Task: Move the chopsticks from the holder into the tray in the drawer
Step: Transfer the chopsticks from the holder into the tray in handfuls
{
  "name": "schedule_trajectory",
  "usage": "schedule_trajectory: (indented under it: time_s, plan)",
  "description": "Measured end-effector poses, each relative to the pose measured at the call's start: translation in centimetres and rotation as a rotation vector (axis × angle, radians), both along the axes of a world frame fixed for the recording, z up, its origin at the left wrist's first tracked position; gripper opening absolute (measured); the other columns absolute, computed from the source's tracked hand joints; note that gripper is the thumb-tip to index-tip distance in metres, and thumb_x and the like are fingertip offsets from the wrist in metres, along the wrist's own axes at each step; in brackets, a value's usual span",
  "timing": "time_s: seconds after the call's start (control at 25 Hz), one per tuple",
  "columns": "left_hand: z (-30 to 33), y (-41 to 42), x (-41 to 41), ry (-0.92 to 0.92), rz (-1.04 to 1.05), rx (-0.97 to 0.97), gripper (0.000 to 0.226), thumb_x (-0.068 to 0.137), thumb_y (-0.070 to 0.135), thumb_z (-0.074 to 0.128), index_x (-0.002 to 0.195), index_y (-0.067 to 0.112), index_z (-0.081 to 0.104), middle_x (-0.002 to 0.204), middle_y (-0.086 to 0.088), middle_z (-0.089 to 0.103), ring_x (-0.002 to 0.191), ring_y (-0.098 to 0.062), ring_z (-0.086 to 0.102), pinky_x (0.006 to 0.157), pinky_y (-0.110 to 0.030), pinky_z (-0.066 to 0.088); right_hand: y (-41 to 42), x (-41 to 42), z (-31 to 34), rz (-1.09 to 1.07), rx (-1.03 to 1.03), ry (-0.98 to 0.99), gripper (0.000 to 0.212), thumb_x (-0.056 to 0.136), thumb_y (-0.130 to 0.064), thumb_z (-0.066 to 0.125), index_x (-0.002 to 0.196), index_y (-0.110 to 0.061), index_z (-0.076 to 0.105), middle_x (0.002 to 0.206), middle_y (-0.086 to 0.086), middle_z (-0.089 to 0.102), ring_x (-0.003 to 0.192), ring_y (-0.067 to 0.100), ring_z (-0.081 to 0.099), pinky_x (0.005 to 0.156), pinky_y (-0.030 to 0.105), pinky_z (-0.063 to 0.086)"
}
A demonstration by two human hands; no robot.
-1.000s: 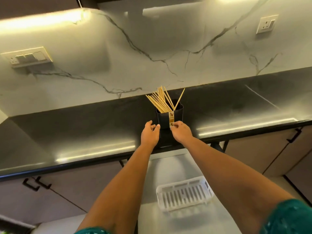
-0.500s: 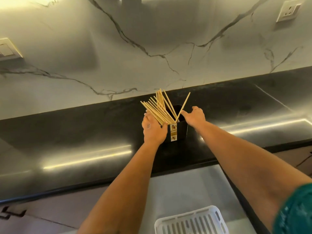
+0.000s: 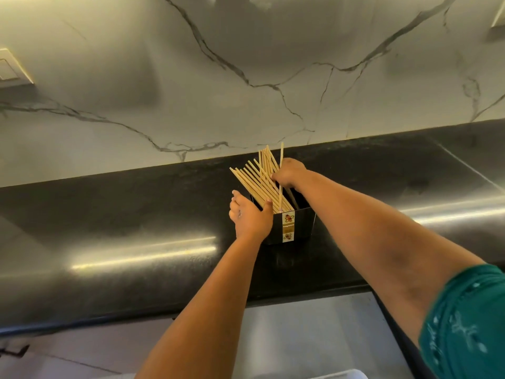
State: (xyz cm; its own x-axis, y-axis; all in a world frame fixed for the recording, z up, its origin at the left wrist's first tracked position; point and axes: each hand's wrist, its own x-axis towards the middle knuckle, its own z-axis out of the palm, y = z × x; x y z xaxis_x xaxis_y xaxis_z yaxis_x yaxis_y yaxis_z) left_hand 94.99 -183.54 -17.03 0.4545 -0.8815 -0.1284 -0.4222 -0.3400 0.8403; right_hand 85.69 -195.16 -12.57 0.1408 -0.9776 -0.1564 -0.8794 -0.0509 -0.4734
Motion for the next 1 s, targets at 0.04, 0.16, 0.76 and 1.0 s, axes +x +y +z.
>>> schedule_trajectory:
  time_s: [0.04,0.16,0.76,1.0]
  plan:
    - [0.2,0.2,0.2,-0.025,-0.012,-0.011,0.094,0.088,0.039,0.060,0.149,0.010,-0.006,0.157,-0.010,0.006,0.143,-0.030,0.002,0.113,-0.046,0.016,0.2,0.2,-0.2,-0.019,0.009,-0.051,0.027,0.096,-0.024,0.054,0.112,-0.003,0.061,0.112,0.014,0.066,0.101,0.026,0.064,0.092,0.038,0.051]
    - [1.1,1.4,0.6,-0.064,-0.040,-0.065,0.096,0.087,0.038,0.062,0.149,0.011,-0.007,0.157,-0.010,0.003,0.143,-0.030,-0.001,0.113,-0.047,0.016,0.9,-0.5,0.3,-0.107,-0.042,-0.238,0.027,0.100,-0.022,0.046,0.117,-0.003,0.057,0.114,0.015,0.065,0.098,0.025,0.063,0.084,0.038,0.052]
    - [5.9,16.8,-0.2,0.499,-0.626,-0.141,0.028,0.080,0.010,0.072,0.107,0.011,0.067,0.100,-0.008,0.073,0.096,-0.019,0.069,0.087,-0.033,0.054,23.9,-6.4,6.8,0.118,0.201,-1.033,0.014,0.100,-0.015,0.046,0.104,-0.013,0.059,0.112,0.009,0.070,0.105,0.017,0.069,0.089,0.032,0.056]
    - [2.8,22.2,-2.5,0.627,-0.558,0.016,0.018,0.089,0.015,0.062,0.104,0.007,0.066,0.094,-0.010,0.074,0.087,-0.023,0.071,0.063,-0.022,0.054,30.5,-6.3,1.9,0.002,0.256,-1.034,0.028,0.098,-0.044,0.046,0.106,-0.023,0.062,0.090,0.000,0.070,0.074,0.011,0.069,0.058,0.023,0.055]
